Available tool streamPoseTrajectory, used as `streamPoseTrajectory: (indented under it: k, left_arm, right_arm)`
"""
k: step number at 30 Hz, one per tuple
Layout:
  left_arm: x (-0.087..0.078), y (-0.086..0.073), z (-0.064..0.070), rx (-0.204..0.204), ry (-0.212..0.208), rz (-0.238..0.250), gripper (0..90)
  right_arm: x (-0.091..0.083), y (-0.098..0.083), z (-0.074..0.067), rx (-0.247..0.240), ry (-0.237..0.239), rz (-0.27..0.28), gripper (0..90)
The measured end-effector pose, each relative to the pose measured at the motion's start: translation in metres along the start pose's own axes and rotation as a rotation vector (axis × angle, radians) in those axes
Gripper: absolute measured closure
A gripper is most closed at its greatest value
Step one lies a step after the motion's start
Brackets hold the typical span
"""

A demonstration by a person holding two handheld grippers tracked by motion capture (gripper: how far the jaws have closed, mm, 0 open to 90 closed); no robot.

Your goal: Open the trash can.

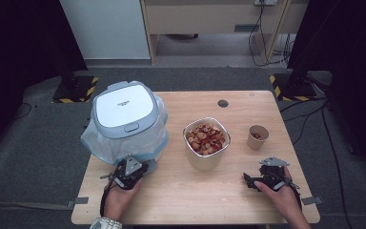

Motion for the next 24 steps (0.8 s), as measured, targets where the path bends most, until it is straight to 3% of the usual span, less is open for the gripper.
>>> streamPoseTrajectory:
  k: [12, 18, 24]
  left_arm:
    - [0.0054, -0.0018, 0.0020, 0.009, 0.010, -0.027, 89.3]
    - [0.0094, -0.0029, 0.0043, 0.032, 0.030, -0.051, 89.4]
    - [0.0098, -0.0034, 0.0028, 0.015, 0.012, -0.048, 89.4]
  right_arm:
    - [0.0000, 0.0000, 0.0000, 0.001, 0.000, 0.000, 0.6]
    - [0.0000, 0.0001, 0.0001, -0.001, 0.000, 0.000, 0.6]
    - [0.0002, 0.0002, 0.0004, -0.006, 0.001, 0.000, 0.6]
Point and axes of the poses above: each handheld gripper's, and its own axes: x roughly forward along the jaws, y roughly out of its top, z roughly to its right, the point moved 4 cm from there along x, roughly forward along the jaws, and after that the axes turned 13 degrees about -z, right-handed, at the moved point
